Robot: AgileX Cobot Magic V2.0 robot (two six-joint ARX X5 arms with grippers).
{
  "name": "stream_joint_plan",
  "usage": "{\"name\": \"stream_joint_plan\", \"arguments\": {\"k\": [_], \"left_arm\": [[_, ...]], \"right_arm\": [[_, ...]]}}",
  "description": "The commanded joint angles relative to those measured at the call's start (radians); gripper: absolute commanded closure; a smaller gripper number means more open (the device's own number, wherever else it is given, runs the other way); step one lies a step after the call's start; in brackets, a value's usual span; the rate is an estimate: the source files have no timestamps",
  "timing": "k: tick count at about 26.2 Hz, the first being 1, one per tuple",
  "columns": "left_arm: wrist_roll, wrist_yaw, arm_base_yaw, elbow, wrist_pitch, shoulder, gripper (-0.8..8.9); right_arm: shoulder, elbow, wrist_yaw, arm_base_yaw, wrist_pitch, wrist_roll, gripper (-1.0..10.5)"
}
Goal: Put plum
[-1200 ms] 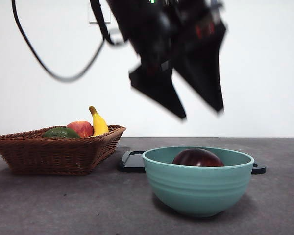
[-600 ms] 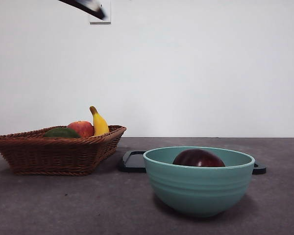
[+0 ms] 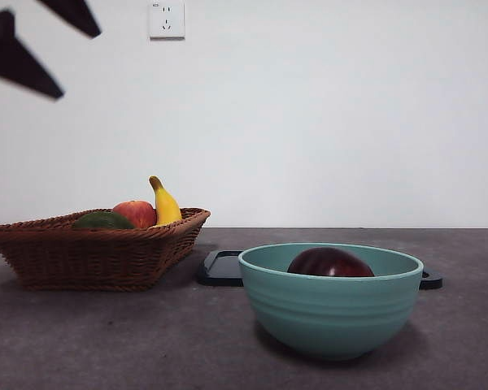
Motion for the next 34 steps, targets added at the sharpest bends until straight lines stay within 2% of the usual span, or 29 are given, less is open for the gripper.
{"name": "stream_joint_plan", "arguments": {"k": [1, 4, 13, 24, 29, 34], "left_arm": [[-0.003, 0.059, -0.013, -0.029, -0.024, -0.014, 4.40], [0.014, 0.099, -0.017, -0.033, -0.055, -0.016, 4.40], [0.014, 0.100, -0.020, -0.033, -0.054, -0.016, 4.40], [0.014, 0.149, -0.021, -0.033, -0.054, -0.016, 4.40], [0.014, 0.151, -0.021, -0.033, -0.054, -0.016, 4.40], [0.014, 0.151, -0.021, -0.033, -0.054, -0.016, 4.40]], "right_arm": [[0.008, 0.019, 0.002, 0.005, 0.010, 0.007, 5.0], [0.008, 0.019, 0.002, 0.005, 0.009, 0.007, 5.0], [0.023, 0.019, 0.001, 0.005, -0.016, 0.011, 5.0], [0.211, 0.016, 0.024, 0.048, -0.039, 0.011, 5.1], [0.318, -0.018, 0.054, 0.097, 0.049, 0.031, 5.2], [0.408, -0.092, 0.073, 0.148, 0.206, 0.072, 5.4]]}}
